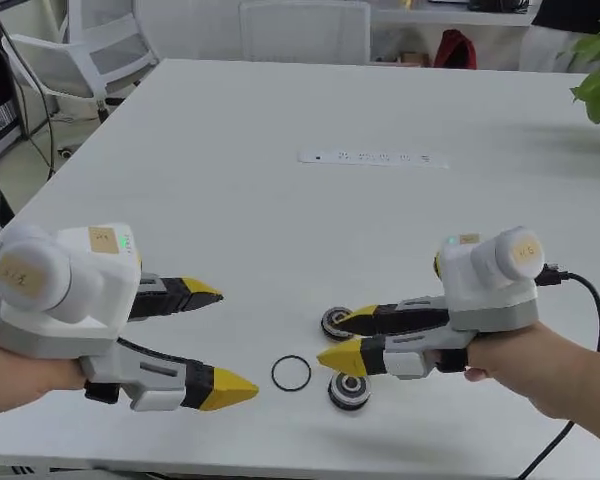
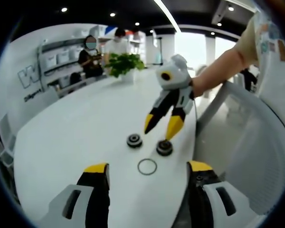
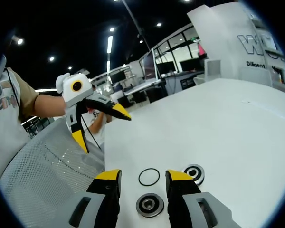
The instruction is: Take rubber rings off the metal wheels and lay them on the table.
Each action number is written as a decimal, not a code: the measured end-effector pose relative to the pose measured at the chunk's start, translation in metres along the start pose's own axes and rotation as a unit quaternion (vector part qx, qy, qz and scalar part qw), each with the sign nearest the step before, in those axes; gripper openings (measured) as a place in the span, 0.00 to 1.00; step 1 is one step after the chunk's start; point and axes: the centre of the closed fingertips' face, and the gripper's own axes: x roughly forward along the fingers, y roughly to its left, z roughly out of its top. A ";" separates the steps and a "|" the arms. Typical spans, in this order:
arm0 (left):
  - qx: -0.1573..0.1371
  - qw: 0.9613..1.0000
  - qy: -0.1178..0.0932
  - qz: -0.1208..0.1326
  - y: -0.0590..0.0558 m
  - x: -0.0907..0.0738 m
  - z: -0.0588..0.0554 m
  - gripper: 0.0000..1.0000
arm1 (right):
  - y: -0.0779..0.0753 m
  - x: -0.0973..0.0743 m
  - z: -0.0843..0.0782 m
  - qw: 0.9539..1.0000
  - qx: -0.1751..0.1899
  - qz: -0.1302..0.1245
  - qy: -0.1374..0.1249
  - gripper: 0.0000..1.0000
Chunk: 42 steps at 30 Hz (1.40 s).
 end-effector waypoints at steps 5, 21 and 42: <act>0.005 1.000 0.002 -0.006 0.000 0.006 0.004 0.66 | -0.002 -0.007 -0.003 1.000 -0.010 -0.007 0.000 0.38; 0.013 0.999 0.009 -0.032 -0.010 0.029 0.010 0.66 | -0.007 -0.025 -0.018 0.999 -0.034 -0.018 0.002 0.39; 0.026 0.997 0.027 -0.061 -0.022 0.058 0.010 0.63 | -0.009 -0.029 -0.038 0.998 -0.065 -0.022 0.011 0.40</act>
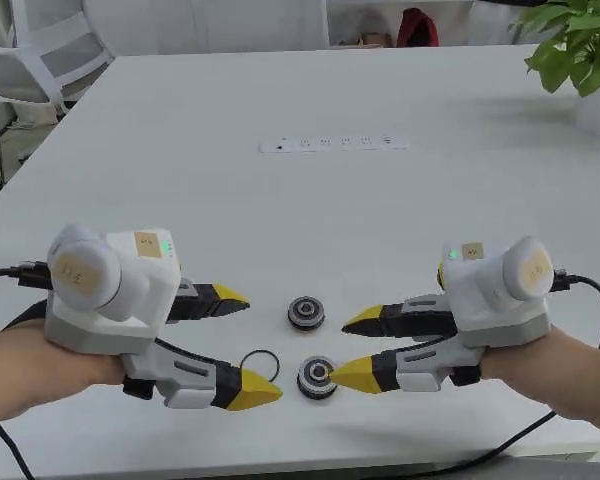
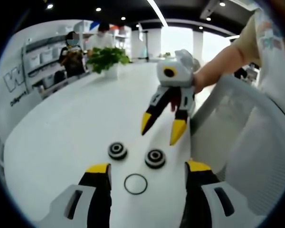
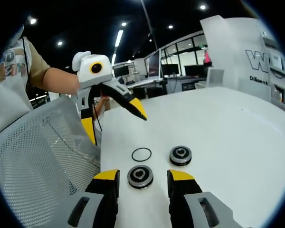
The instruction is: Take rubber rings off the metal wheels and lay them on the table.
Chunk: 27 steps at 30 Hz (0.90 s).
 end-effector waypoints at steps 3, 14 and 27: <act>0.001 1.000 -0.001 -0.001 0.002 0.004 0.000 0.59 | 0.000 0.000 -0.003 1.000 0.003 0.001 0.001 0.40; 0.007 1.000 0.016 -0.019 -0.004 0.022 -0.007 0.57 | 0.003 0.006 -0.015 1.000 -0.002 0.012 0.015 0.37; 0.002 0.999 0.026 -0.033 -0.006 0.039 -0.010 0.49 | 0.004 0.013 -0.024 0.999 -0.012 0.022 0.030 0.31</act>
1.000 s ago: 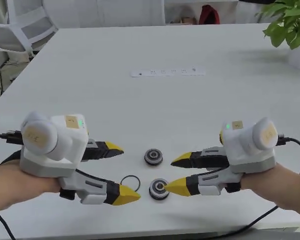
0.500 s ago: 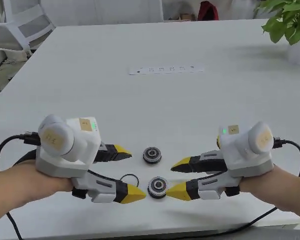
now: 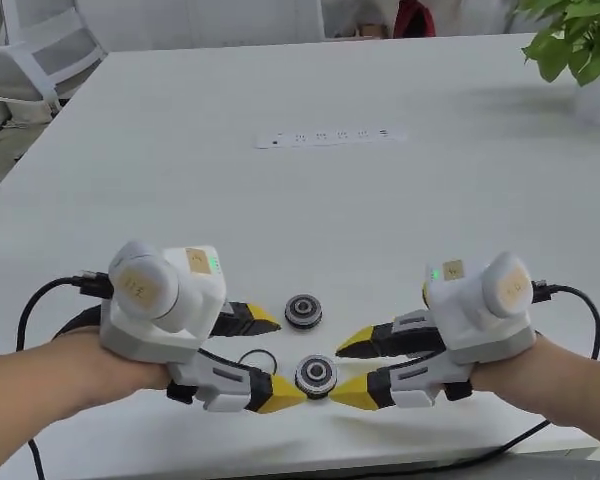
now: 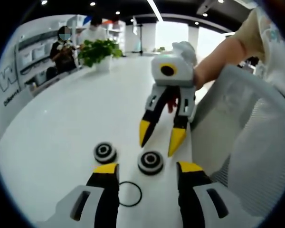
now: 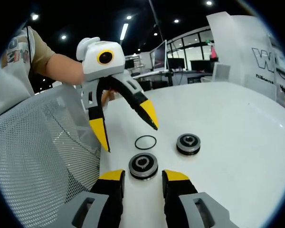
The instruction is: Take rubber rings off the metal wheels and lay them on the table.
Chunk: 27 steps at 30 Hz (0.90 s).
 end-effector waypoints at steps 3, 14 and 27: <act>-0.003 1.000 0.001 -0.003 -0.001 0.004 -0.001 0.47 | 0.000 0.002 -0.002 1.000 0.001 0.003 0.002 0.30; -0.008 1.000 0.007 -0.013 -0.004 0.016 -0.004 0.40 | 0.000 0.006 -0.006 1.000 0.008 0.009 0.002 0.25; -0.016 1.000 0.008 -0.024 -0.010 0.026 -0.003 0.32 | -0.001 0.006 -0.009 1.000 0.014 0.010 0.003 0.21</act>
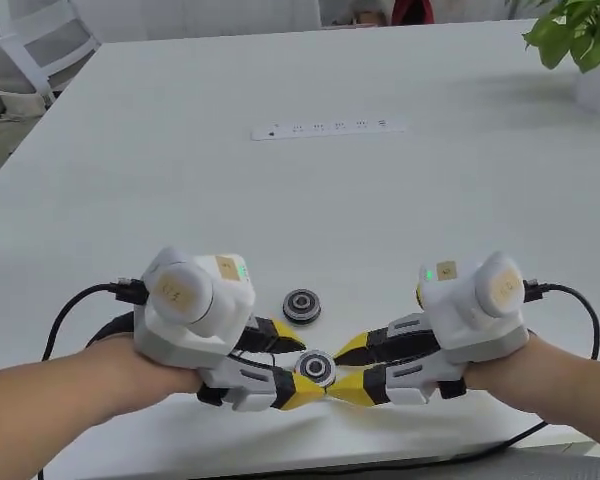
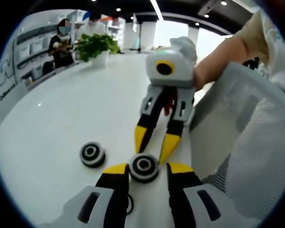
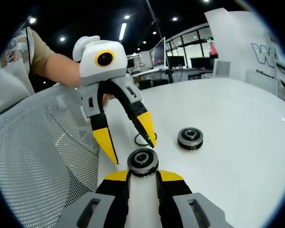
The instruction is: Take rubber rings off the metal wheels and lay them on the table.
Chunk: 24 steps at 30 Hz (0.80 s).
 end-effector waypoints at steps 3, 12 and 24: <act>0.001 1.000 0.000 -0.002 -0.002 0.002 0.001 0.29 | 0.000 0.000 0.000 1.000 0.003 -0.001 -0.001 0.20; -0.006 1.000 0.002 0.003 0.001 0.005 0.000 0.21 | -0.001 0.000 -0.001 1.000 0.003 -0.002 -0.002 0.19; 0.042 0.999 0.000 0.030 0.005 0.006 -0.001 0.14 | -0.001 0.000 -0.001 1.000 0.003 -0.006 -0.004 0.17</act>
